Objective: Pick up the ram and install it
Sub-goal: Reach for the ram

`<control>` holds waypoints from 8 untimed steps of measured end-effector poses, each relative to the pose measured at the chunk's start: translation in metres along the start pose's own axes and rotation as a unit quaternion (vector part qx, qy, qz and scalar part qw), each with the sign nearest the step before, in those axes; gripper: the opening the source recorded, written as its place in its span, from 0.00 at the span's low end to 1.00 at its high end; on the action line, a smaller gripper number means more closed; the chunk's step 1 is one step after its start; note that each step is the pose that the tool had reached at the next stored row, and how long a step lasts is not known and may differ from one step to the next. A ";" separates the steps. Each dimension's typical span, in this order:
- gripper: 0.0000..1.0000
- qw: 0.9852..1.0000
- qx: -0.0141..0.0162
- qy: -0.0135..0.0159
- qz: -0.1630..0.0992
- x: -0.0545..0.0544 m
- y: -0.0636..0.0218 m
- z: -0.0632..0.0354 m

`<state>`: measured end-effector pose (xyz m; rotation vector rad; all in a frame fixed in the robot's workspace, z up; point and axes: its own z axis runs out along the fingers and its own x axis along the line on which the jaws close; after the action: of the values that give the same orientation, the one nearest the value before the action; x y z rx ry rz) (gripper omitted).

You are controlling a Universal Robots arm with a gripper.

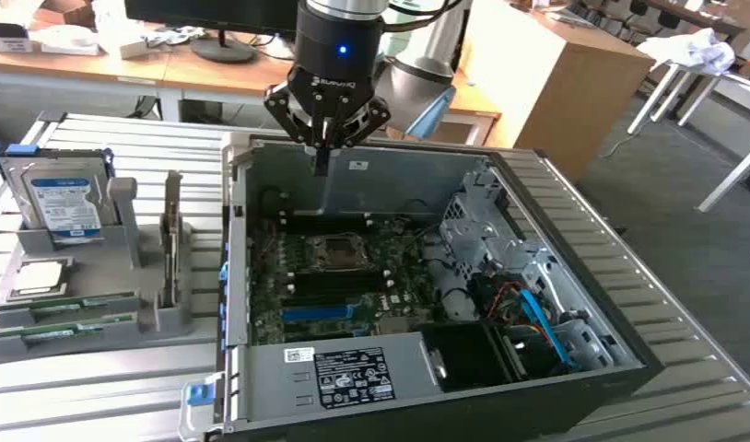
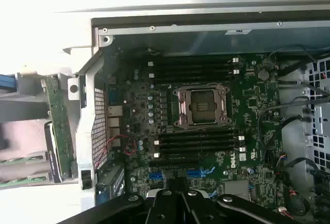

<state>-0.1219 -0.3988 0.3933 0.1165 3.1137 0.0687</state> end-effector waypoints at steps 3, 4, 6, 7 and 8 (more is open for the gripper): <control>0.10 1.000 0.000 0.000 0.000 0.000 0.0000 0.0000; 0.10 1.000 0.000 0.000 0.000 0.001 0.0000 0.0001; 0.10 1.000 0.000 0.000 0.000 0.001 0.0000 0.0000; 0.10 1.000 0.000 0.000 0.000 0.001 -0.0001 0.0000; 0.10 1.000 0.000 0.000 0.000 0.001 -0.0001 0.0000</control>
<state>-0.1228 -0.3988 0.3933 0.1164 3.1137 0.0688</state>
